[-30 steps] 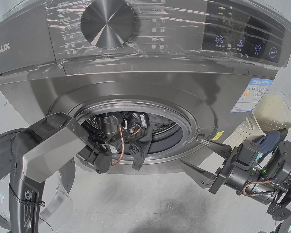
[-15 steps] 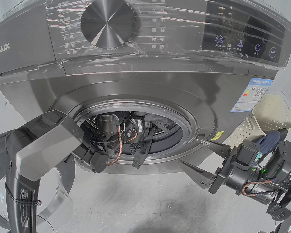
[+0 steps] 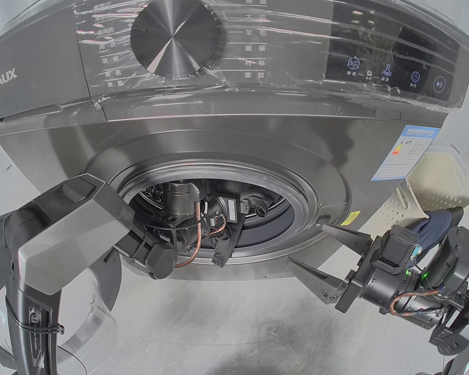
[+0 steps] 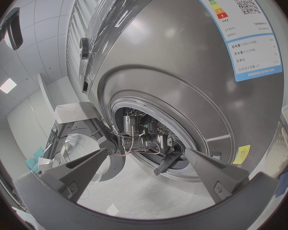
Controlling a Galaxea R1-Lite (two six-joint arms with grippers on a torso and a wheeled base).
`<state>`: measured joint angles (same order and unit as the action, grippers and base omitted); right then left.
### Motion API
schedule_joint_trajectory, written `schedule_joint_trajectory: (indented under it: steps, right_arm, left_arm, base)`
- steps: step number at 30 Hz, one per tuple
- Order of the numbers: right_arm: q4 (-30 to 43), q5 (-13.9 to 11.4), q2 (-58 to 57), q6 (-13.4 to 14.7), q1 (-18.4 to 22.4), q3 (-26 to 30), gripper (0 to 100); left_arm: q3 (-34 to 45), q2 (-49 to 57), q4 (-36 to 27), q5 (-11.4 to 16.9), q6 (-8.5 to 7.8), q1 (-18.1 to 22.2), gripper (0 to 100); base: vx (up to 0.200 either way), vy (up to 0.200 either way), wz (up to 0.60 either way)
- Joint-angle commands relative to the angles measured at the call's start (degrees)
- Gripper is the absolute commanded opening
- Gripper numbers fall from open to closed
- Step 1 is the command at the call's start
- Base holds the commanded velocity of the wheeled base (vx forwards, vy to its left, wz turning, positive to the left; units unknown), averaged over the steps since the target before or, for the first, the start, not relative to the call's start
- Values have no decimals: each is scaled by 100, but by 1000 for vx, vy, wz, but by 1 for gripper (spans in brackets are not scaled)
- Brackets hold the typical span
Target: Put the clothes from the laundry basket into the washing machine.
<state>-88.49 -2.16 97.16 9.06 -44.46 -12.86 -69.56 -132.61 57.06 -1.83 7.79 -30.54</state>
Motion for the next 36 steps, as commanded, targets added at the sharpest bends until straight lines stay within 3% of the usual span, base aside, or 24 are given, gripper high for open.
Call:
schedule_joint_trajectory:
  steps: [1, 7, 8, 12, 17, 23, 27, 32, 33, 36]
  right_arm:
    - [-1, 5, 22, 0, -45, 12, 100]
    - [-1, 5, 66, 0, -63, 12, 100]
    - [-1, 5, 66, 0, -63, 12, 100]
    - [-1, 5, 75, 0, -63, 12, 100]
    - [-1, -4, 119, 8, -63, 20, 100]
    - [-1, -4, 128, 8, -63, 12, 100]
    - [-1, -4, 145, 8, -63, 20, 100]
    - [-1, -4, 137, 8, -63, 20, 100]
    - [-1, -4, 137, 8, -63, 20, 100]
    - [-1, -13, 137, 8, -63, 20, 100]
  left_arm:
    - [-207, -353, -73, -11, -14, 48, 100]
    - [-497, -661, -204, -11, -32, 83, 100]
    - [-550, -670, -248, -11, -32, 109, 0]
    - [-1165, -784, -328, -125, 38, 171, 0]
    - [-2290, -1118, -292, -687, 320, 347, 0]
    - [-2817, -1180, -292, -749, 434, 452, 0]
    - [-2958, -1162, -275, -793, 610, 452, 0]
    - [-2668, -1109, -284, -802, 627, 435, 0]
    - [-2492, -1039, -301, -793, 636, 408, 100]
    - [-1833, -608, -477, -705, 627, 356, 100]
  base:
    - [0, 0, 0]
    - [0, 0, 0]
    - [0, 0, 0]
    - [0, 0, 0]
    - [0, 0, 0]
    - [0, 0, 0]
    - [0, 0, 0]
    - [0, 0, 0]
    - [0, 0, 0]
    - [0, 0, 0]
